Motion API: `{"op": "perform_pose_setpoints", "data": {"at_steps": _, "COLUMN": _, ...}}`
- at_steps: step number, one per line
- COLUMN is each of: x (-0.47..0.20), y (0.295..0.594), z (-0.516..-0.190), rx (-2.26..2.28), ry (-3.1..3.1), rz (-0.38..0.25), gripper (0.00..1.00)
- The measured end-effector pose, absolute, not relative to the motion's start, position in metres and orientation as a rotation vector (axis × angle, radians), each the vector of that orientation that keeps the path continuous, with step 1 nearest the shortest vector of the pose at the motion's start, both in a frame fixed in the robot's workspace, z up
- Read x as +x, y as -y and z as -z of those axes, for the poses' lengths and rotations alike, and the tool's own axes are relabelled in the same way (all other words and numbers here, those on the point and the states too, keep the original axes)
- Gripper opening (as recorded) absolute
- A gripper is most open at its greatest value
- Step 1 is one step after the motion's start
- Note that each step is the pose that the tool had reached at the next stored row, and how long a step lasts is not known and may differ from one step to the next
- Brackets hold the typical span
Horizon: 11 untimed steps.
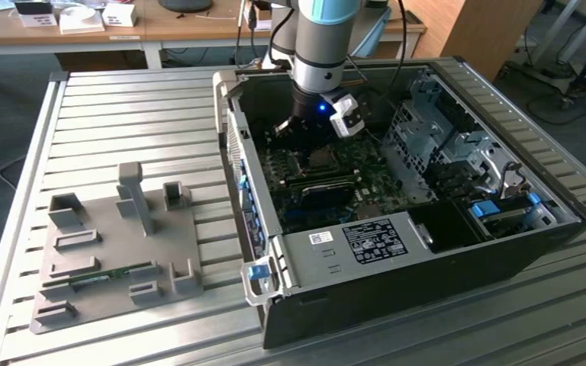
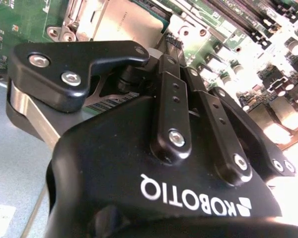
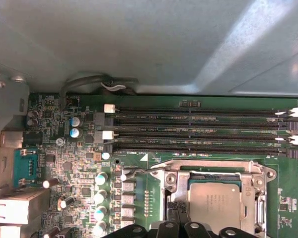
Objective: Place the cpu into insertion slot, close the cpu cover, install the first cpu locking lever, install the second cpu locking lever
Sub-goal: 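Close the cpu cover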
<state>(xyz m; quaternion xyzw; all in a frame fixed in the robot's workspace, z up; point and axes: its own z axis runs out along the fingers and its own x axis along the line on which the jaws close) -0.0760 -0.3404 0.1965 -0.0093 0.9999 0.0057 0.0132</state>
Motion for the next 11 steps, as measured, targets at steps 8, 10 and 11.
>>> {"op": "perform_pose_setpoints", "data": {"at_steps": 8, "x": -0.0760, "y": 0.3403, "z": -0.1967, "rx": -0.029, "ry": -3.115, "rz": -0.018, "gripper": 0.11}}
{"op": "perform_pose_setpoints", "data": {"at_steps": 10, "x": -0.0757, "y": 0.3400, "z": -0.1975, "rx": -0.029, "ry": -3.114, "rz": -0.020, "gripper": 0.11}}
{"op": "perform_pose_setpoints", "data": {"at_steps": 11, "x": -0.0756, "y": 0.3398, "z": -0.1982, "rx": -0.029, "ry": -3.114, "rz": -0.021, "gripper": 0.11}}
